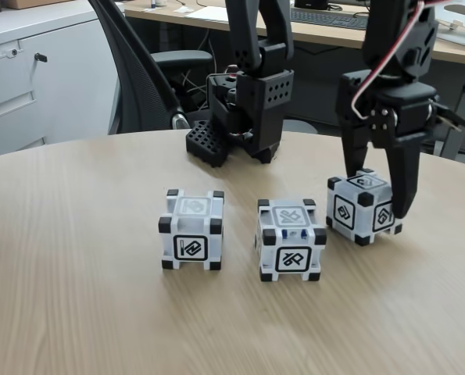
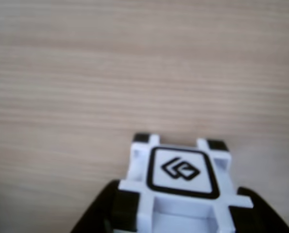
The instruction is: Stack cubes from left to right.
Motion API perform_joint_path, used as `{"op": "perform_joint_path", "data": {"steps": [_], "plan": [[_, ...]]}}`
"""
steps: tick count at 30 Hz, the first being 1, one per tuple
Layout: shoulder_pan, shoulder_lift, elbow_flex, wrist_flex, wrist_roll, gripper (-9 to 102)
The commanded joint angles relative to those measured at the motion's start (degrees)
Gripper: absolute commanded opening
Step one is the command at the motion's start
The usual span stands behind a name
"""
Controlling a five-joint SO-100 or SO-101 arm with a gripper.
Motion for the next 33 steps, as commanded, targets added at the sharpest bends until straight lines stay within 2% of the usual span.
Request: {"op": "perform_joint_path", "data": {"steps": [1, 6, 13, 26, 33], "plan": [[-0.1, 5.7, -1.0, -0.4, -0.4, 0], [0.1, 7.8, -1.0, -0.4, -0.4, 0], [6.5, 9.7, -1.0, -0.4, -0.9, 0], [12.7, 25.7, -1.0, -0.3, -9.9, 0], [22.1, 27.9, -1.0, -0.2, -16.1, 0]]}}
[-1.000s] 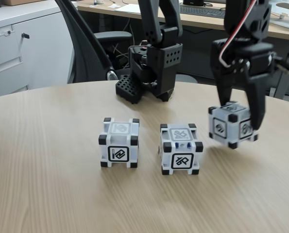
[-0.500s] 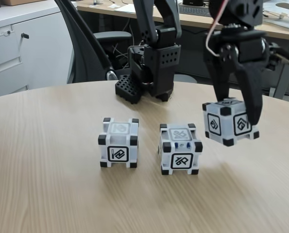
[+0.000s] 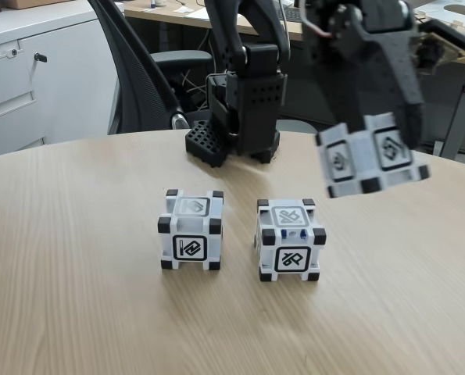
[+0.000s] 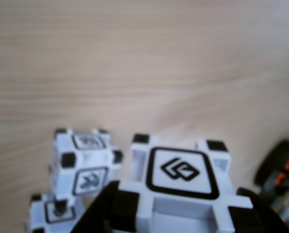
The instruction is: Stack cubes from left to right.
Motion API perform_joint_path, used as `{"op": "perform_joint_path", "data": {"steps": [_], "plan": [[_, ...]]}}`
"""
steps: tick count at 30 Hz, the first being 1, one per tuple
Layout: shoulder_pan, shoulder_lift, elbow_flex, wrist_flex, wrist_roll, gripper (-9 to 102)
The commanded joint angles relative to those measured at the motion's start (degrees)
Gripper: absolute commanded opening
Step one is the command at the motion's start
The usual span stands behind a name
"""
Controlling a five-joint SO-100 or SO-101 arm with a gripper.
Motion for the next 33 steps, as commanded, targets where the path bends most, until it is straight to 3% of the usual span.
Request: {"op": "perform_joint_path", "data": {"steps": [1, 9, 16, 25, 33], "plan": [[4.7, 2.2, -1.1, -0.2, -3.6, 0], [20.0, 2.1, -1.0, -0.3, -12.7, 0], [29.6, 1.0, -0.4, -0.3, -13.9, 0], [30.9, 1.1, -0.2, 0.6, -9.8, 0], [30.8, 1.1, -1.0, 11.0, -10.1, 0]]}}
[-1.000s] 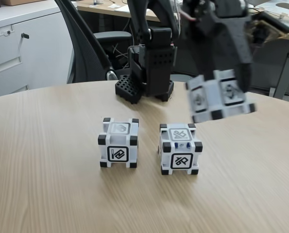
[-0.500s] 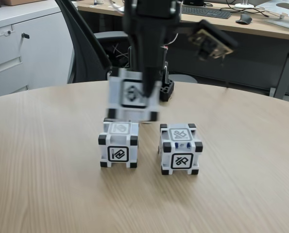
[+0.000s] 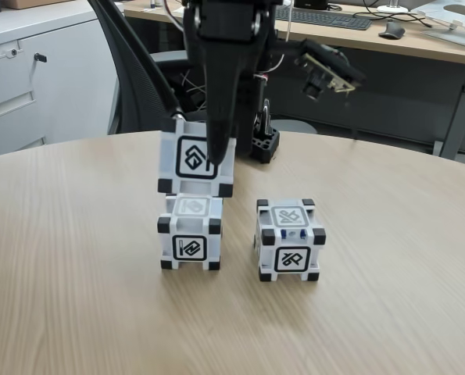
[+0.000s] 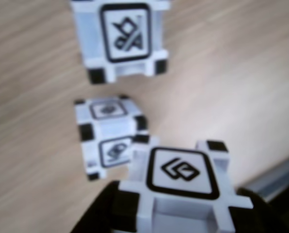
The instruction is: Stack cubes from left to right.
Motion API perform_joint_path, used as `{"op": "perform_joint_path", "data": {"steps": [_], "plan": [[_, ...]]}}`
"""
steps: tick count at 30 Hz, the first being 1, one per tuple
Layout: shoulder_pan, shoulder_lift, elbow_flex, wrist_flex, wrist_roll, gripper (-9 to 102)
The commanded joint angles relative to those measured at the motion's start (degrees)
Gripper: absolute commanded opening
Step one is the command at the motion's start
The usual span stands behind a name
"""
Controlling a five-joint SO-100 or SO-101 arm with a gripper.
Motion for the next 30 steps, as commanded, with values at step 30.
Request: {"op": "perform_joint_path", "data": {"steps": [30], "plan": [[1.3, 0.6, -6.0, 4.6, -23.2, 0]]}}
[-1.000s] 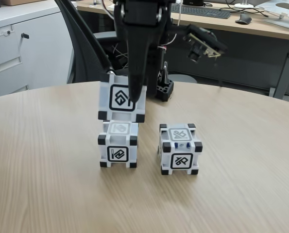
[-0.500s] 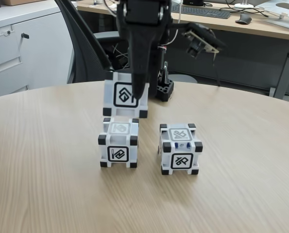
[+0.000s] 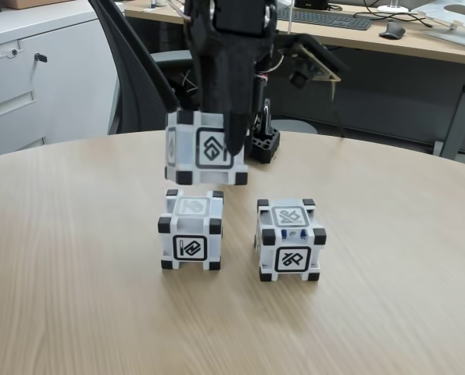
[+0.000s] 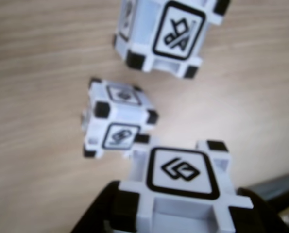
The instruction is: Stack cubes from left to right.
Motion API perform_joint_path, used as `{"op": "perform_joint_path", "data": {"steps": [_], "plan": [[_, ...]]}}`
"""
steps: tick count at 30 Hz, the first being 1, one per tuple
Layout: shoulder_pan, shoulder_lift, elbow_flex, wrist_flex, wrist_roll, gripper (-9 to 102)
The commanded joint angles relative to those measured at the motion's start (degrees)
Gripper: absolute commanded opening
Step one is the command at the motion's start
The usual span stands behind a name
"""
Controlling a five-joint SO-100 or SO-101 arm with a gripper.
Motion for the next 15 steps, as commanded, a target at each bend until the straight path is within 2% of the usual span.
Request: {"op": "perform_joint_path", "data": {"steps": [1, 6, 15], "plan": [[0.4, 0.4, -2.8, 0.1, -3.9, 0], [0.5, 0.4, -2.5, 2.0, -9.1, 0], [0.5, 0.4, -2.5, 10.4, -15.8, 0]]}}
